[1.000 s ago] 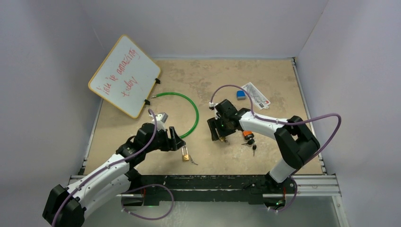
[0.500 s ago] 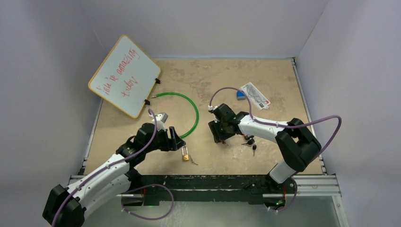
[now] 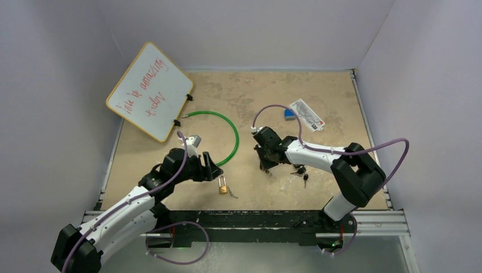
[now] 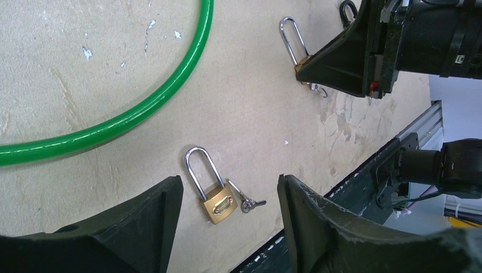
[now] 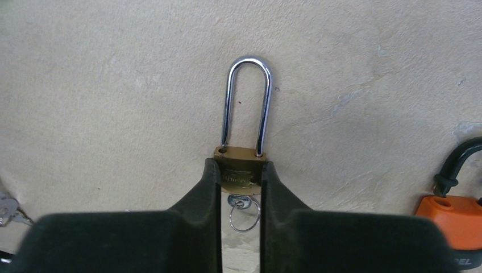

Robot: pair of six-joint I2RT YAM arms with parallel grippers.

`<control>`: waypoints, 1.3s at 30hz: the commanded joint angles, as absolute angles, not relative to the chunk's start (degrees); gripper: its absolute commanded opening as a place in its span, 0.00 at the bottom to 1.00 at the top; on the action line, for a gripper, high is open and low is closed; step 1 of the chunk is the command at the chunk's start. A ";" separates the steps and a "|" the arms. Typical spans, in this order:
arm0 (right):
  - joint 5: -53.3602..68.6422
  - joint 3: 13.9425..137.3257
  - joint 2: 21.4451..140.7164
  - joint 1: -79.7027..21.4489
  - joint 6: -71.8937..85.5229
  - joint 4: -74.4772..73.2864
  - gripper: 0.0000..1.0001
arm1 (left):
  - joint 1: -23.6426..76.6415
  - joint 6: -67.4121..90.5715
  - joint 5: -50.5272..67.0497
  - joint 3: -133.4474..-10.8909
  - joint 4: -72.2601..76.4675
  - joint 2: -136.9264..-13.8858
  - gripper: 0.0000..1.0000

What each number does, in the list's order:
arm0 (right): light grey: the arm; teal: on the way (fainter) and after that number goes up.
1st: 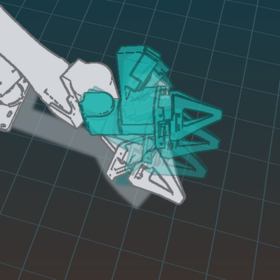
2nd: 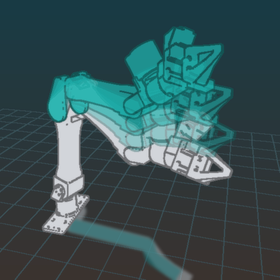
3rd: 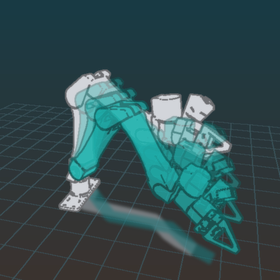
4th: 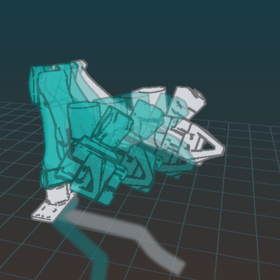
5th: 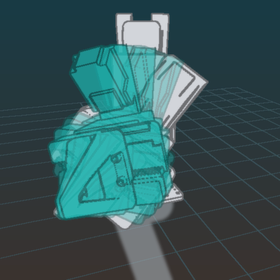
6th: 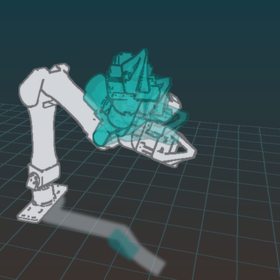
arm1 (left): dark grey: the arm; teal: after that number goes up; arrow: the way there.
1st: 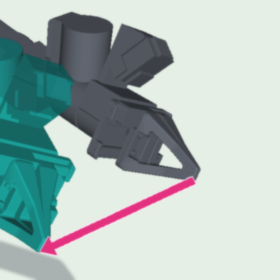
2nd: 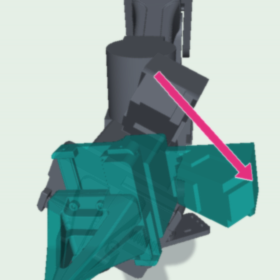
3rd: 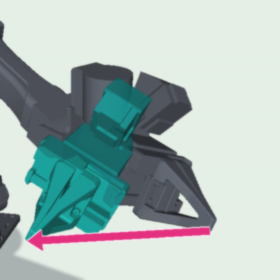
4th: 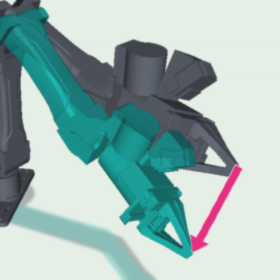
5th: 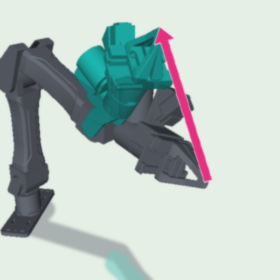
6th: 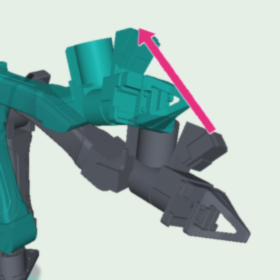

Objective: Lock with the key
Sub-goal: Pick up the lock from the center of the board.

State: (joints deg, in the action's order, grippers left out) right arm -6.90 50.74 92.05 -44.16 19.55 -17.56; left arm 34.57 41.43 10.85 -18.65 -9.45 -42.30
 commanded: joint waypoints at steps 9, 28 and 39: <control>10.75 41.13 73.72 -44.68 22.57 -2.46 0.00 | 34.54 43.46 12.11 -21.62 -5.09 -39.56 0.66; 52.86 44.39 65.27 -44.73 22.74 -0.18 0.00 | 34.45 18.50 40.51 -34.23 -1.20 -42.03 0.69; 57.69 44.03 63.45 -44.70 28.20 8.04 0.00 | 34.45 14.22 53.60 -38.50 -7.08 -47.74 0.58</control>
State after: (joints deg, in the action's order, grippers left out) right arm 52.95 41.80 64.42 -44.62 25.26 2.24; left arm 34.57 17.74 47.72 -35.51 -5.69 -47.24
